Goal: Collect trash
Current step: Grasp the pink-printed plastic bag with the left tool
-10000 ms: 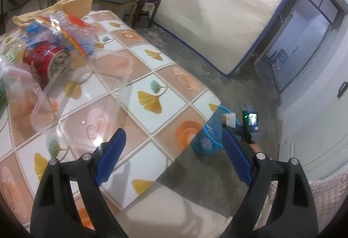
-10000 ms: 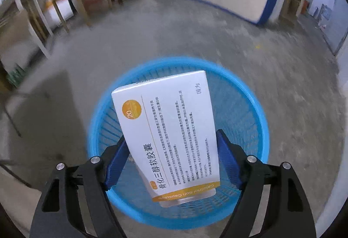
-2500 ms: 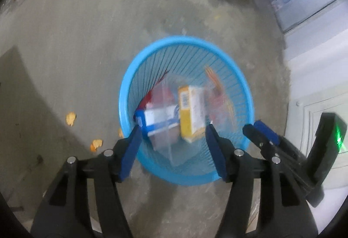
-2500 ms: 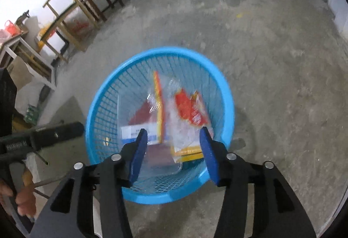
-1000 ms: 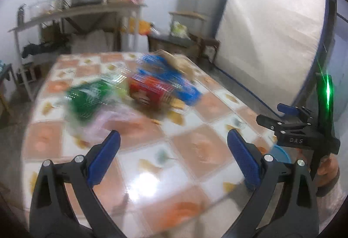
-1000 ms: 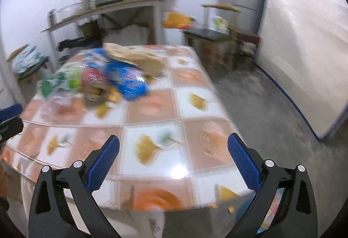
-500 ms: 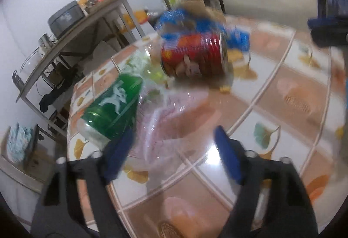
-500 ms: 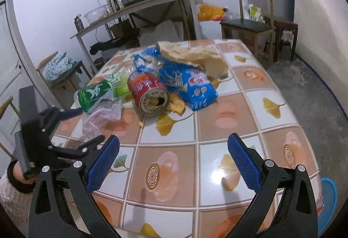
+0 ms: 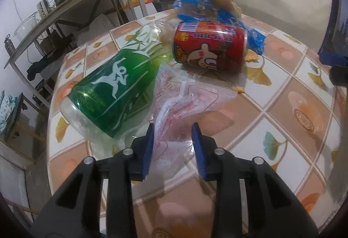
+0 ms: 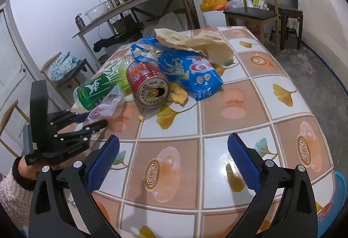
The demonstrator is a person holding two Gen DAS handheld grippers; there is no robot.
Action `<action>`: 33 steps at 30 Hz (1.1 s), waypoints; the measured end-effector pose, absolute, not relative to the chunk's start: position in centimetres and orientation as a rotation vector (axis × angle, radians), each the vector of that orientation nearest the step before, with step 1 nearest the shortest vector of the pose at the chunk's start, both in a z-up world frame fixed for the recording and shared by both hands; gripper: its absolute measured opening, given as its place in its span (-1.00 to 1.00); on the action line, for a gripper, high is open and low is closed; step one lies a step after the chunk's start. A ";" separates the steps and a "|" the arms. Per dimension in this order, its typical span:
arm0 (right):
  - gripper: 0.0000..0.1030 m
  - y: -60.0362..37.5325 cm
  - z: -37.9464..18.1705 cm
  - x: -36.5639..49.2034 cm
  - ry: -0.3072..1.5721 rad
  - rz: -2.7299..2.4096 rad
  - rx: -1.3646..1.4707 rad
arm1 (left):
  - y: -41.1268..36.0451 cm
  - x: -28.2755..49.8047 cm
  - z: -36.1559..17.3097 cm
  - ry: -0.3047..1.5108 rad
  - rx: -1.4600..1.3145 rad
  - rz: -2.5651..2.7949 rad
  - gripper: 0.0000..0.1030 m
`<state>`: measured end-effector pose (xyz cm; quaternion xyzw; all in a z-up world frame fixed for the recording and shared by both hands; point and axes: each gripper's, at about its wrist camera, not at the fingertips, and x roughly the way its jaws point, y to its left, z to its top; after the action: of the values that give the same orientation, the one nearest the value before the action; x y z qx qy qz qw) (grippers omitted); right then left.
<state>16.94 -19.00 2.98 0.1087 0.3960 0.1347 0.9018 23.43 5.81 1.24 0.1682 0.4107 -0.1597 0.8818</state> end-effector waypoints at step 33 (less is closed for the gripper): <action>0.88 -21.4 4.5 17.0 0.803 0.355 0.269 | 6.9 22.6 1.1 0.994 0.145 -0.513 -0.29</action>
<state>17.03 -21.42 4.49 0.1300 0.3875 0.1715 0.8964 22.58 6.85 1.06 0.0687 0.4710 -0.2429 0.8452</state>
